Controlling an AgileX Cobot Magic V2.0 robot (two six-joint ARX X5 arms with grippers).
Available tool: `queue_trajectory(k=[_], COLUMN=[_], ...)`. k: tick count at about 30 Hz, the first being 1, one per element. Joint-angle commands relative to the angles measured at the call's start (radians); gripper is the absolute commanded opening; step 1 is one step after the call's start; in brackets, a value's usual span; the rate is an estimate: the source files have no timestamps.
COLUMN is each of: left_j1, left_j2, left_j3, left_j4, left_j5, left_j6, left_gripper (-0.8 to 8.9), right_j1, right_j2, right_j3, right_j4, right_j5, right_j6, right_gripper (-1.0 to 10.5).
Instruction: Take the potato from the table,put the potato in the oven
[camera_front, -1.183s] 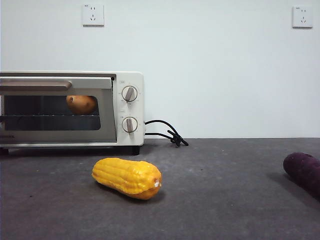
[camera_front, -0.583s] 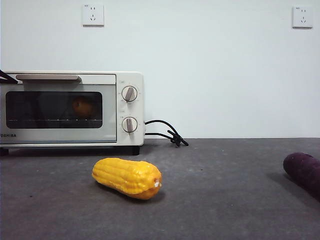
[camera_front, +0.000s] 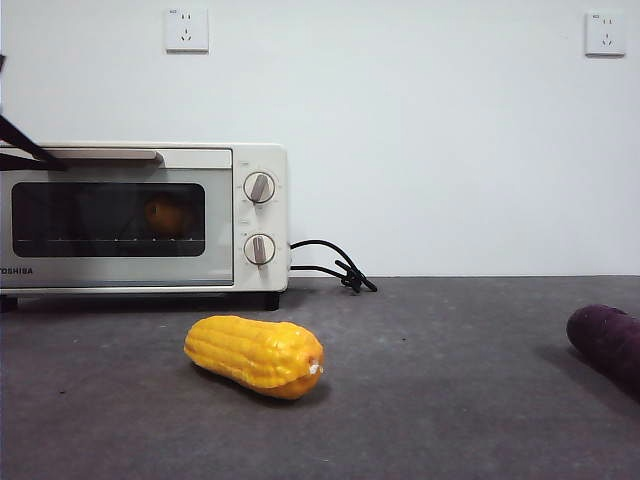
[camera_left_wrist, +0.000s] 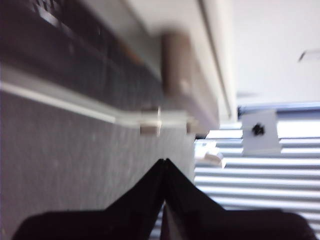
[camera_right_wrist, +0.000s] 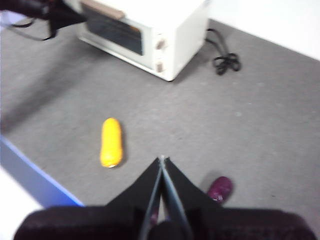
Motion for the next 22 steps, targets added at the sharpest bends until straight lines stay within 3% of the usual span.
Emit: queue_trajectory(k=[1, 11, 16, 22], left_j1=[-0.034, -0.095, -0.086, -0.084], left_j2=[-0.061, -0.435, -0.708, -0.949], left_j3=[0.000, 0.000, 0.001, 0.002], left_j4=[-0.072, -0.390, -0.413, -0.370], left_j5=[-0.015, -0.207, -0.327, -0.343], left_j6=[0.173, 0.447, 0.469, 0.469], left_gripper=[-0.06, -0.06, -0.04, -0.04], right_j1=[0.000, 0.000, 0.000, 0.000], right_j2=[0.000, 0.000, 0.000, 0.000], right_j3=[-0.007, -0.007, -0.007, -0.007], right_j4=[-0.021, -0.021, -0.021, -0.021], right_j5=[0.012, 0.015, 0.015, 0.015], right_j6=[0.010, 0.010, 0.010, 0.010], right_gripper=[0.1, 0.1, 0.1, 0.1])
